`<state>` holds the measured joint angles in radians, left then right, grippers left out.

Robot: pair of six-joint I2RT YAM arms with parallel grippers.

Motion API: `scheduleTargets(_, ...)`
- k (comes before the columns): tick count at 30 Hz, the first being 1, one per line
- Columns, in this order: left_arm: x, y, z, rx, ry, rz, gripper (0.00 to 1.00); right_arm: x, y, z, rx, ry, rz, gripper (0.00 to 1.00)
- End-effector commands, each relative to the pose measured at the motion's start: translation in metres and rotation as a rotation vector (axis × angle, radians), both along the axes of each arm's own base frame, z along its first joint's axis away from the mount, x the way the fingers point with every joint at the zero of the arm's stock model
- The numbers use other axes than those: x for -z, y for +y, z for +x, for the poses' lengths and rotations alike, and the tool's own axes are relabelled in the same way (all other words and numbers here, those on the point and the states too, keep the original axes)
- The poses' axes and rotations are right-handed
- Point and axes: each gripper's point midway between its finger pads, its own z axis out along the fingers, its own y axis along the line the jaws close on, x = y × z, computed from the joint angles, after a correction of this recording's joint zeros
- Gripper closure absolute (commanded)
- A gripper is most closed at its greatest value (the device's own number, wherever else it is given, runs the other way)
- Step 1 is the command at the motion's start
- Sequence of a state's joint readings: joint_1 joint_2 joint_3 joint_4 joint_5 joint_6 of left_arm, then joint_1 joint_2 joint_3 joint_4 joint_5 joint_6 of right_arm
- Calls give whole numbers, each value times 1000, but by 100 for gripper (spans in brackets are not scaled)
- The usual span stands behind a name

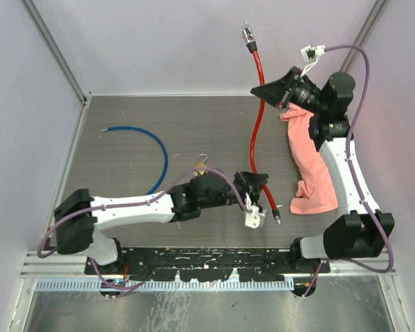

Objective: Lock with the key
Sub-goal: Adjust the lock.

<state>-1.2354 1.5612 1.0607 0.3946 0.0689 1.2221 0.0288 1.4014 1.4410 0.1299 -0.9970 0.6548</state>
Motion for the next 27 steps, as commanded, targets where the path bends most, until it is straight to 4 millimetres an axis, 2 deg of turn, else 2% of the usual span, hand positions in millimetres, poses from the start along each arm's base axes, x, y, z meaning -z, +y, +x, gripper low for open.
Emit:
scheduleTargets(1, -107, 31, 3, 49, 556, -352, 100, -30, -1, -39, -47, -395, -47, 99)
scheduleTargets(6, -132, 55, 0, 243, 1008, -457, 100, -23, 1, -57, -102, -520, -33, 99)
scheduleTargets(11, -156, 83, 22, 365, 1382, -620, 100, -17, 1, -75, -110, -674, -24, 99)
scheduleTargets(15, -160, 84, 21, 453, 1606, -568, 100, -12, 0, -76, -91, -762, -46, 99)
scheduleTargets(21, -153, 79, 10, 562, 1787, -411, 100, -8, -3, -63, -42, -856, -126, 99)
scheduleTargets(27, -140, 84, -3, 574, 1855, -262, 100, -2, -12, -23, 46, -865, -295, 99)
